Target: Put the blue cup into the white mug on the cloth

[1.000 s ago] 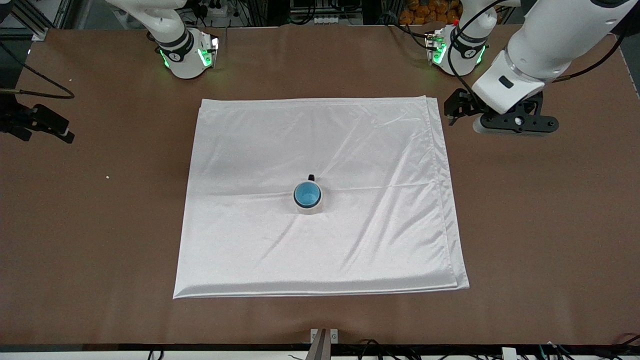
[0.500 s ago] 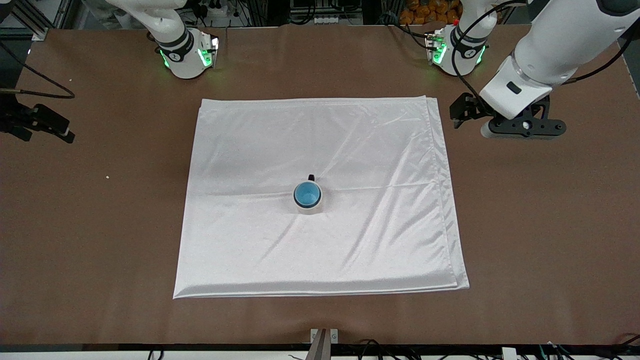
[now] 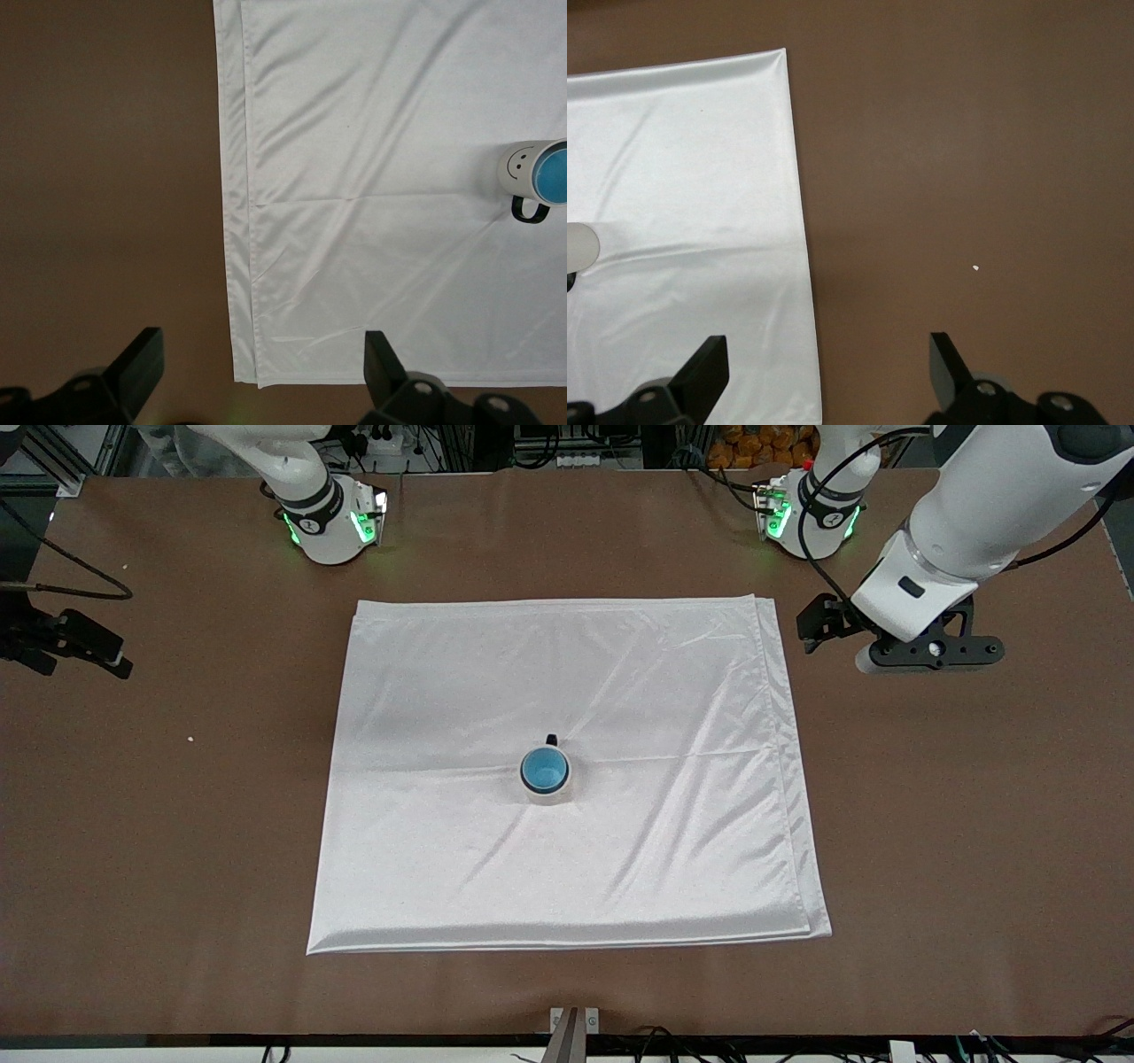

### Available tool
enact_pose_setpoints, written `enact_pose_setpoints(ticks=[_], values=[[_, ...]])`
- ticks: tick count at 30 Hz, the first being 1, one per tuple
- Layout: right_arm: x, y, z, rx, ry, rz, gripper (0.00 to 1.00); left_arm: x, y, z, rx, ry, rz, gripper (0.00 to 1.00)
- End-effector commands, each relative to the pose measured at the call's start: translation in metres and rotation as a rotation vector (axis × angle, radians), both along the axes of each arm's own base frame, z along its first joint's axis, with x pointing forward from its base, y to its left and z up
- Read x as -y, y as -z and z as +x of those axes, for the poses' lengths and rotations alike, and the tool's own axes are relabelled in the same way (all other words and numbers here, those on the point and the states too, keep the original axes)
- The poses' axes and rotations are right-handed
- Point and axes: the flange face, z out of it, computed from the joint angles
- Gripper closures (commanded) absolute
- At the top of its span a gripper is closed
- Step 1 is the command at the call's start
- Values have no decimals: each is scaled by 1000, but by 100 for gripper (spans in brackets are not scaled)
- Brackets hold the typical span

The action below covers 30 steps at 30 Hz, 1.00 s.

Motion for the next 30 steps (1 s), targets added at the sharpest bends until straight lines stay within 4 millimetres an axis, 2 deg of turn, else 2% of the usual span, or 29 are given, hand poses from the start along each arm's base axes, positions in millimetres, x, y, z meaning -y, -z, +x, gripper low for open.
enact_pose_setpoints(ticks=[1,10,16,21,30], values=[[-1,-3,-4,4,-11,8,0,-1,-3,-4,-6,-22,-5,0],[-1,-3,-4,4,-11,8,0,-10,-4,-4,-12,-22,-3,0],[-2,-3,-4,4,-12,8,0,-29,-6,1,-12,18,-7,0],[-1,-3,-4,4,-11,8,0,-54,-7,4,-34,40,-4,0],[-2,-3,-4,2,-12,8,0,-55,-7,6,-32,37,-5,0]])
